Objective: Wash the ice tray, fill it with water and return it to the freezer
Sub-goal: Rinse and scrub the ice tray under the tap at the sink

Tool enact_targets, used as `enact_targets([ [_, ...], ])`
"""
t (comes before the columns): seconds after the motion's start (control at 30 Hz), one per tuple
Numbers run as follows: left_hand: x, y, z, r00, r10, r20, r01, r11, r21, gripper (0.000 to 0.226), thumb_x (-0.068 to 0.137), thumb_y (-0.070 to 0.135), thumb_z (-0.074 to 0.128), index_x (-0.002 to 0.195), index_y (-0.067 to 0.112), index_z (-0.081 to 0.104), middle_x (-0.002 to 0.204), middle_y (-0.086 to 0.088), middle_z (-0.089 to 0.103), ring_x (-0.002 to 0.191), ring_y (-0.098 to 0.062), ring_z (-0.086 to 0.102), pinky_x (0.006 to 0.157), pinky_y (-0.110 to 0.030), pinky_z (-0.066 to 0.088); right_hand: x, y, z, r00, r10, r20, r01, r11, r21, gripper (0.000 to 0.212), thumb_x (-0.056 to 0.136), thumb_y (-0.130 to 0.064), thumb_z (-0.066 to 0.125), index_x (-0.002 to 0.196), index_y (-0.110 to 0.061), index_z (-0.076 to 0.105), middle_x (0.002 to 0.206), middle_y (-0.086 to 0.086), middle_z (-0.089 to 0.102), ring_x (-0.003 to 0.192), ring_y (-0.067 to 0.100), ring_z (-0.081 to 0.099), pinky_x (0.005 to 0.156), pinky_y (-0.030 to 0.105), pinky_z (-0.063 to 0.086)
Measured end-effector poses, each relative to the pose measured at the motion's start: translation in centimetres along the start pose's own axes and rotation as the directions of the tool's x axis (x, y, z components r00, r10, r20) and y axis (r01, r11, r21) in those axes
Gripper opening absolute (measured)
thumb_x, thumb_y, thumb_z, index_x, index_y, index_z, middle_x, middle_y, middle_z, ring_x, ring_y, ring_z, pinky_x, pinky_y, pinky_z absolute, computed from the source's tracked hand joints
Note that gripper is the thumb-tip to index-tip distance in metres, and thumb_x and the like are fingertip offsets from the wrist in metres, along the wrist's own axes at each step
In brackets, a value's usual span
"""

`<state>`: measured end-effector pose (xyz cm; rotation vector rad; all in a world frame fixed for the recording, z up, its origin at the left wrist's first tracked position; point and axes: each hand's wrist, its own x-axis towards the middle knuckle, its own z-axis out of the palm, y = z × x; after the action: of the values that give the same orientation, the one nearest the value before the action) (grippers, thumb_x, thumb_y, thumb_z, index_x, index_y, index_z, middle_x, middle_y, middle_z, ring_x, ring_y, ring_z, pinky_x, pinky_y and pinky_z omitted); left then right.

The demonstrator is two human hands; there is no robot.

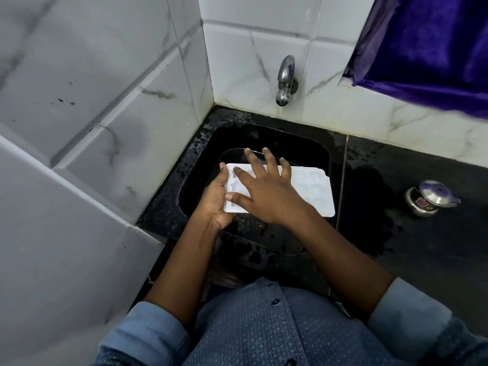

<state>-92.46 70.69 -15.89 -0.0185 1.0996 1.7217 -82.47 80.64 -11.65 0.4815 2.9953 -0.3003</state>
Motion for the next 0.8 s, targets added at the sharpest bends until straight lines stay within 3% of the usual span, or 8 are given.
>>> enact_targets([
  [0.23, -0.3, 0.0, -0.3, 1.000, 0.003, -0.014, -0.003, 1.000, 0.017, 0.072, 0.108, 0.066, 0.029, 0.131, 0.008, 0.066, 0.117, -0.019, 0.078, 0.100, -0.031, 0.079, 0.075, -0.042, 0.066, 0.3, -0.3, -0.2, 1.000, 0.008, -0.025, -0.008, 1.000, 0.006, 0.076, 0.097, -0.080, 0.024, 0.155, -0.034, 0.043, 0.176, 0.002, -0.006, 0.160, 0.035, -0.014, 0.122, 0.065, -0.003],
  [0.37, -0.5, -0.1, -0.2, 1.000, 0.007, 0.000, -0.007, 1.000, 0.017, 0.071, 0.108, 0.065, 0.029, 0.126, 0.008, 0.067, 0.108, -0.017, 0.080, 0.093, -0.029, 0.080, 0.069, -0.040, 0.066, 0.2, -0.5, -0.2, 0.999, 0.028, -0.021, -0.028, 0.999, 0.021, 0.075, 0.098, -0.080, 0.025, 0.155, -0.035, 0.042, 0.176, 0.001, -0.007, 0.160, 0.034, -0.015, 0.122, 0.065, -0.004],
  [0.63, -0.8, -0.2, -0.4, 1.000, 0.016, -0.008, -0.015, 1.000, 0.027, 0.071, 0.108, 0.066, 0.031, 0.129, 0.008, 0.067, 0.116, -0.018, 0.078, 0.099, -0.030, 0.079, 0.075, -0.042, 0.066, 0.1, -0.2, -0.1, 1.000, 0.015, -0.026, -0.014, 0.998, 0.056, 0.071, 0.096, -0.082, 0.027, 0.151, -0.041, 0.046, 0.176, 0.001, -0.004, 0.160, 0.034, -0.013, 0.122, 0.065, -0.003],
  [0.8, -1.1, -0.2, -0.2, 1.000, 0.009, -0.013, -0.009, 1.000, -0.013, 0.074, 0.108, 0.067, 0.031, 0.135, 0.007, 0.065, 0.125, -0.021, 0.074, 0.106, -0.031, 0.077, 0.079, -0.042, 0.065, -0.6, -0.3, -0.2, 0.999, -0.027, 0.028, 0.025, 0.996, 0.086, 0.079, 0.096, -0.081, 0.029, 0.160, -0.034, 0.036, 0.176, -0.002, -0.008, 0.159, 0.032, -0.018, 0.123, 0.063, -0.006],
])
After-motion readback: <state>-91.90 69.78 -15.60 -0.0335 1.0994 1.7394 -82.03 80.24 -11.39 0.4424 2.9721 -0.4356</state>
